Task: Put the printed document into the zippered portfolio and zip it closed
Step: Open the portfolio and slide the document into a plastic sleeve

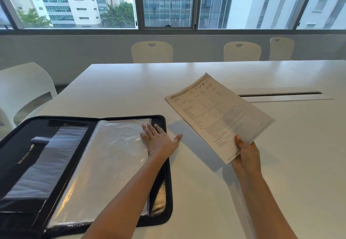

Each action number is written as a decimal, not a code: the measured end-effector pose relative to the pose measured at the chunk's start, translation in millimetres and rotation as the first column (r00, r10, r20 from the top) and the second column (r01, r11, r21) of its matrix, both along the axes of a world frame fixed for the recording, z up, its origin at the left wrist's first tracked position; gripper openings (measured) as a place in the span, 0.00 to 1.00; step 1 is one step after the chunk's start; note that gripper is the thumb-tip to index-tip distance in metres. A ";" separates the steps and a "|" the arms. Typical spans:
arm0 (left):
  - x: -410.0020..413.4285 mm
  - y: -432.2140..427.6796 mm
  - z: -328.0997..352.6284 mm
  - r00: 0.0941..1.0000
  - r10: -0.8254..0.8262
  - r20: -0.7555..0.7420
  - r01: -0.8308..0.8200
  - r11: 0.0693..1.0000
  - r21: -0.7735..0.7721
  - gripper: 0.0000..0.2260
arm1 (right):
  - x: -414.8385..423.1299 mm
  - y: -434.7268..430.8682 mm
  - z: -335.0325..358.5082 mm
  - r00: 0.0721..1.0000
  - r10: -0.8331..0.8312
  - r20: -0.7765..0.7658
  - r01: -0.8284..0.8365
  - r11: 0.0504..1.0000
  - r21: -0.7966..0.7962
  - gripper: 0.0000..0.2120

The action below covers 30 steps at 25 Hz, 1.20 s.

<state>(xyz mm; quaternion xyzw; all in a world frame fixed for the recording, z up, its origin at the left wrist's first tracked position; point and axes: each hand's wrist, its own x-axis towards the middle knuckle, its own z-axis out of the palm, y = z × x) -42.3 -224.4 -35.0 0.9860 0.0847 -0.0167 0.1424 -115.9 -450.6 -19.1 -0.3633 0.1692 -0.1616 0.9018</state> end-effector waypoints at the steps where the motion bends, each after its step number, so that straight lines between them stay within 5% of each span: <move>1: -0.1 -1.9 -3.8 1.000 0.005 0.009 -0.005 1.000 0.007 0.46 | 0.1 0.4 -0.9 1.000 0.004 -0.009 -0.004 1.000 -0.002 0.14; 7: -8.9 -4.9 -12.8 0.997 -0.045 0.066 0.041 0.997 0.068 0.30 | 4.9 6.7 -4.9 0.997 -0.009 -0.073 0.008 1.000 -0.011 0.14; 14: -60.1 9.3 -24.3 0.940 -0.327 0.100 0.314 0.940 0.132 0.26 | 11.6 23.0 -2.3 0.996 0.016 -0.087 -0.019 0.999 -0.038 0.14; 22: -123.5 72.5 -13.5 0.706 -0.703 0.087 0.676 0.706 0.212 0.24 | 10.7 47.6 0.8 0.995 0.038 -0.088 -0.042 0.998 -0.042 0.15; 30: -164.6 135.1 1.2 0.509 -0.861 0.004 0.819 0.486 0.304 0.23 | 1.8 68.2 -4.2 0.994 0.034 -0.105 -0.037 0.999 -0.031 0.14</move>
